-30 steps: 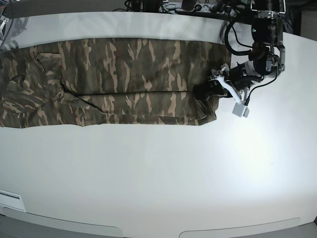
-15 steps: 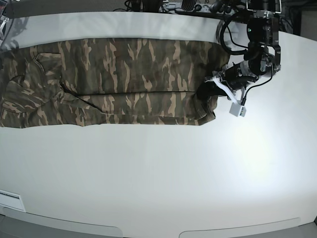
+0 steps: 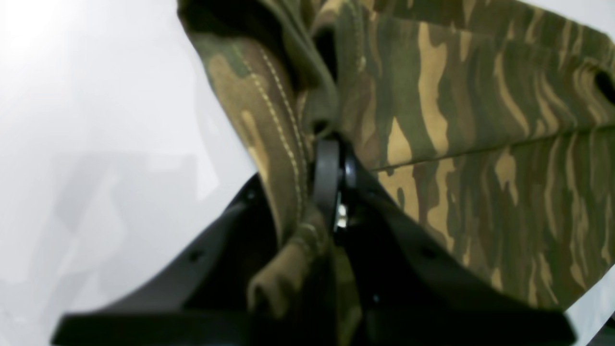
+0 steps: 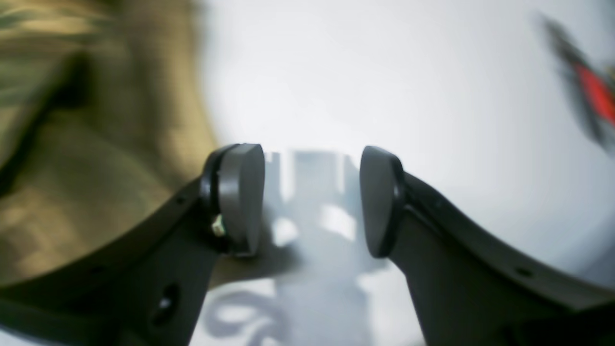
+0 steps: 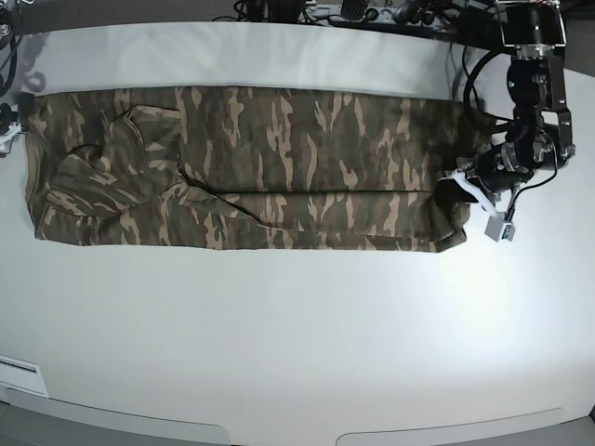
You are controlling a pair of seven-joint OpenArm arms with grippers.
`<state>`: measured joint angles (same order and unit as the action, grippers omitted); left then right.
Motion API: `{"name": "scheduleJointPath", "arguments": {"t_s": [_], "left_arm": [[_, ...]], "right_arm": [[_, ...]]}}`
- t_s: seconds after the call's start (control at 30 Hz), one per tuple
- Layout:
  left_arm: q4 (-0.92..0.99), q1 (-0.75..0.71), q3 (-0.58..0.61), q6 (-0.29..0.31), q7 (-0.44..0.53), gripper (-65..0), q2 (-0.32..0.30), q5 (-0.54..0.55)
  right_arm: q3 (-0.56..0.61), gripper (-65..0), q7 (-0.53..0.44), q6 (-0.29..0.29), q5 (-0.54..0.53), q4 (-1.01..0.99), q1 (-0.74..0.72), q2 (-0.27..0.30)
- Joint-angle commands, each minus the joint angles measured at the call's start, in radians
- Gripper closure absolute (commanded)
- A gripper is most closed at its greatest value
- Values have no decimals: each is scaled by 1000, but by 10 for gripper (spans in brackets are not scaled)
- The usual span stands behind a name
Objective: Fold the T-shirt properly
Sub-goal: 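Fold the opposite sleeve end inward with the left gripper, then grasp the shirt middle with the left gripper and fold it over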
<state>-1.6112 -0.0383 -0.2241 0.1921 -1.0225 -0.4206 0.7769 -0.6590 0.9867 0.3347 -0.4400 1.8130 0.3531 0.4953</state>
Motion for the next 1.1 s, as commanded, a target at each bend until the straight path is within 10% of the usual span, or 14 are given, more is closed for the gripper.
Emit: {"name": "scheduleJointPath", "arguments": {"t_s": [0.0, 0.17, 0.5, 0.8, 1.07], "left_arm": [[-11, 21, -3, 13, -2, 0, -22, 12], [-11, 37, -3, 101, -10, 0, -56, 122], [-11, 42, -3, 171, -24, 0, -67, 208], [-11, 42, -3, 175, -24, 0, -67, 209], [-11, 50, -11, 175, -26, 0, -68, 209]], "right_arm": [[-10, -333, -31, 34, -48, 18, -4, 23], [-8, 0, -34, 190, -259, 18, -3, 14], [11, 0, -109, 340, -397, 17, -4, -34], [196, 0, -299, 221, -50, -44, -4, -35], [254, 0, -349, 190, 25, -203, -10, -35]]}}
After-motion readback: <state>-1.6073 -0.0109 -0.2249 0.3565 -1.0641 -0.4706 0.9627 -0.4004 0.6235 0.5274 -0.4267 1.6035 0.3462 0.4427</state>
